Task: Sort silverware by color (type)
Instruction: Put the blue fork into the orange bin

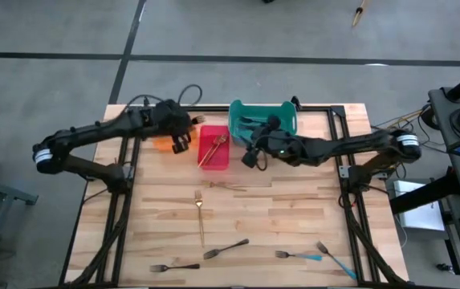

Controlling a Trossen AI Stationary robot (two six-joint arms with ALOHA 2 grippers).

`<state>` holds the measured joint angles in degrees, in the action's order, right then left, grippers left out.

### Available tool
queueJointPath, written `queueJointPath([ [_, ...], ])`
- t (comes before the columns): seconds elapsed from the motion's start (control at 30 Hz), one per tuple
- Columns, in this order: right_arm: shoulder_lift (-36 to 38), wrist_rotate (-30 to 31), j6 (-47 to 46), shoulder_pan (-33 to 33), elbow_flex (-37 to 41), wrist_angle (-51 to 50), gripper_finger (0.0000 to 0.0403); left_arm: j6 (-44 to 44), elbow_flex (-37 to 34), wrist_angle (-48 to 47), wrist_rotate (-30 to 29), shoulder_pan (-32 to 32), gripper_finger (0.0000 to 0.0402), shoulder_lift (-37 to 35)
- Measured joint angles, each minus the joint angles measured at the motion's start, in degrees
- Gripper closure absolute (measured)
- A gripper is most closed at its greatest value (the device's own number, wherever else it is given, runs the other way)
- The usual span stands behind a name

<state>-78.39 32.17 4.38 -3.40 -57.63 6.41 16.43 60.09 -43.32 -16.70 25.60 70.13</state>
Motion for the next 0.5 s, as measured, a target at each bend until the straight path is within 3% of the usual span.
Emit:
queueJointPath([
  [0.2, 7.2, 0.0, -0.8, 0.0, 0.0, -10.2, 0.0227, 5.4, 0.3, -5.9, 4.1, 9.4, 0.0402, 1.6],
  [0.5, 8.5, 0.0, 1.8, 0.0, 0.3, -13.6, 0.0227, 9.2, 0.3, -12.4, 5.3, 11.0, 0.0402, 5.5],
])
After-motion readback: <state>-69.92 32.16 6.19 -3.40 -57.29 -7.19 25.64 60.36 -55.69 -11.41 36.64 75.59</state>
